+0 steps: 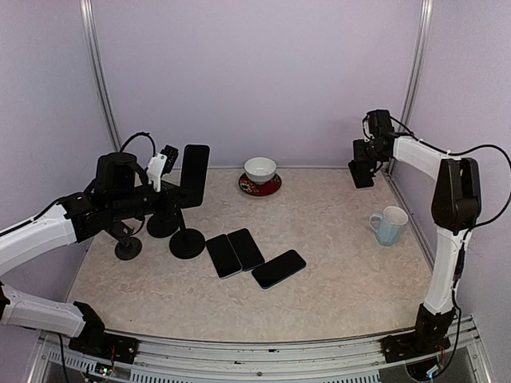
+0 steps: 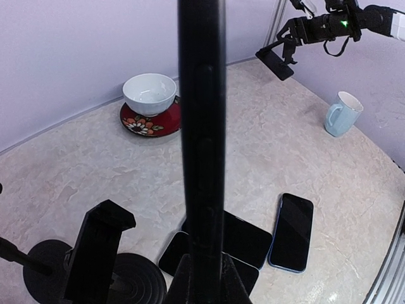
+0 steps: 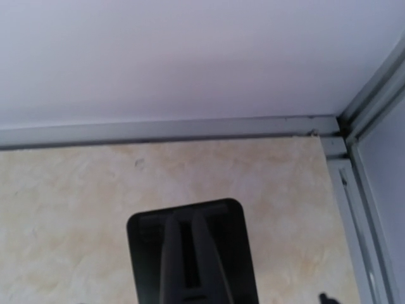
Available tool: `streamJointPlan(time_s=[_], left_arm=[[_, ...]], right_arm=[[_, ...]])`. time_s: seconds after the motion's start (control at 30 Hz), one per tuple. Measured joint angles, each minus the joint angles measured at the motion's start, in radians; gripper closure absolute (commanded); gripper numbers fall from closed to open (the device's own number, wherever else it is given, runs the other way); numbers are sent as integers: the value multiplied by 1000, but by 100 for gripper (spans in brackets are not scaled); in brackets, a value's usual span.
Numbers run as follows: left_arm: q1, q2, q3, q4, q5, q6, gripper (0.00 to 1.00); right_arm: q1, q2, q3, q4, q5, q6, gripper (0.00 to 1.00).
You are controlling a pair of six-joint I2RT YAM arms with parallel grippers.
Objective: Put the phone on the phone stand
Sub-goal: Place the phone stand at the corner of the board.
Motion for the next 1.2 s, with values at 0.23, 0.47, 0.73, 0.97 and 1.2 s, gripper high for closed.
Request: streamJointPlan(time_s=[0.23, 0.47, 0.73, 0.97, 1.2], left_arm=[[14, 4, 0, 0, 6, -4, 100], [20, 9, -2, 10, 10, -6, 100], [31, 11, -3, 17, 13, -8, 100], [37, 13, -3, 21, 18, -10, 100], [39, 13, -3, 21, 21, -10, 100]], right_arm=[[-10, 108, 125, -6, -2, -16, 46], [-19, 171, 188, -14, -10, -9, 46], [-22, 224, 206, -31, -14, 24, 46], [-22, 249, 225, -43, -11, 60, 46], [-22, 277, 251, -53, 8, 85, 45]])
